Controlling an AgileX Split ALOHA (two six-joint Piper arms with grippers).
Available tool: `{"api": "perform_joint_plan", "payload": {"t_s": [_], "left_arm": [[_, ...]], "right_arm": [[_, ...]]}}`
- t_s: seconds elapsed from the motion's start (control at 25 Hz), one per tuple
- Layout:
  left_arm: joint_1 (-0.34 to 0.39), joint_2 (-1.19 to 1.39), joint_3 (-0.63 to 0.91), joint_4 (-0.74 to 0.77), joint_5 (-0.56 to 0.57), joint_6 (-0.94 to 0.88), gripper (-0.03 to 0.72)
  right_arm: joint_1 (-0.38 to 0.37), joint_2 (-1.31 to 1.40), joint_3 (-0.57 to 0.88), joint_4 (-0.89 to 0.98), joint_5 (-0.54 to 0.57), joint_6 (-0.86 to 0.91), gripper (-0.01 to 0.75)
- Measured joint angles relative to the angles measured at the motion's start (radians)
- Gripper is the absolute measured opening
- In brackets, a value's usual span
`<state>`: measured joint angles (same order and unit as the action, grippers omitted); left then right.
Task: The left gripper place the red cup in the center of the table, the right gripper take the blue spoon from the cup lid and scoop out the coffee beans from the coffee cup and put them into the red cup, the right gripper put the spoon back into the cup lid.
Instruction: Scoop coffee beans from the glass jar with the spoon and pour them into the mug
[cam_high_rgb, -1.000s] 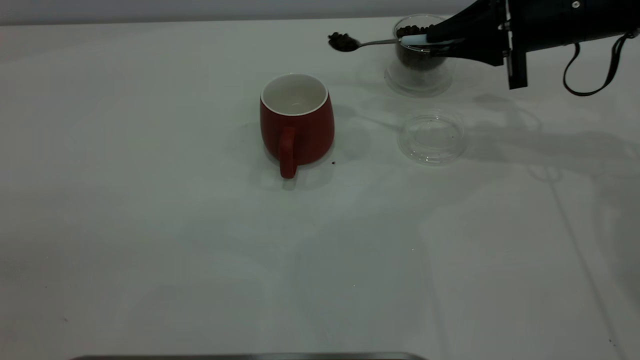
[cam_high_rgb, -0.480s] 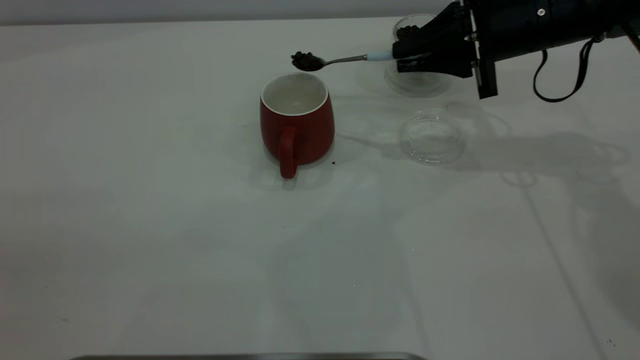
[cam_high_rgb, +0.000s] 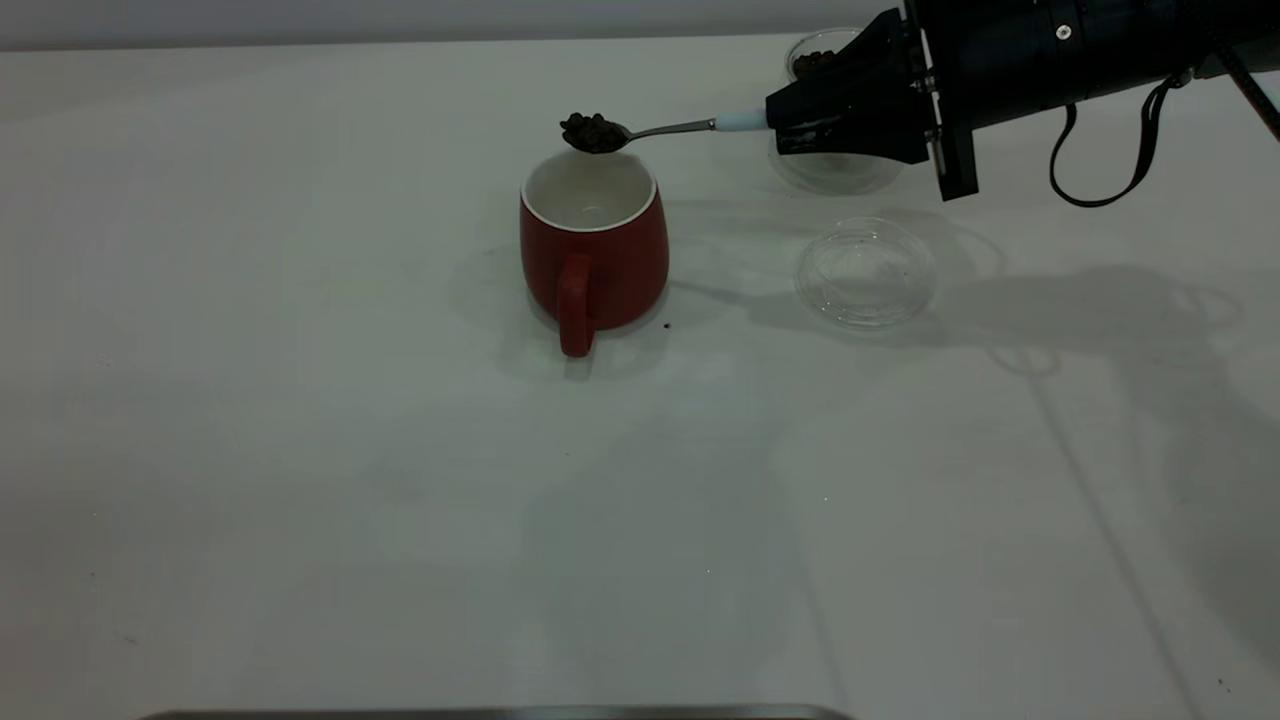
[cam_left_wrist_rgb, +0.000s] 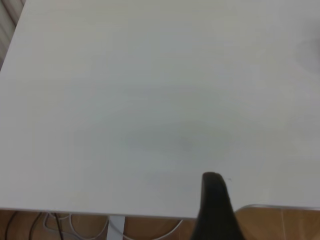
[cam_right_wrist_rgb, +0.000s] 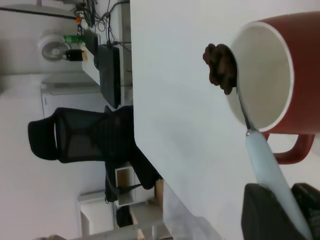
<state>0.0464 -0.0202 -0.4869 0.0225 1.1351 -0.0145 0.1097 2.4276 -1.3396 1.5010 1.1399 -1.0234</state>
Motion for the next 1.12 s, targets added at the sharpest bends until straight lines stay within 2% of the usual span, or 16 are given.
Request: {"api": "perform_joint_plan", "payload": {"t_s": [0.32, 0.72, 1.12], "left_arm": [[0.0, 0.0, 0.0, 0.0, 0.0, 0.0, 0.586], [0.0, 0.0, 0.0, 0.0, 0.0, 0.0, 0.586], [0.0, 0.0, 0.0, 0.0, 0.0, -0.003, 0.586]], "right_arm": [[0.0, 0.0, 0.0, -0.046, -0.004, -0.109, 0.114], [0.021, 0.0, 0.0, -0.042, -0.15, -0.252, 0.114], [0.023, 0.0, 0.0, -0.025, -0.171, -0.487, 0.114]]}}
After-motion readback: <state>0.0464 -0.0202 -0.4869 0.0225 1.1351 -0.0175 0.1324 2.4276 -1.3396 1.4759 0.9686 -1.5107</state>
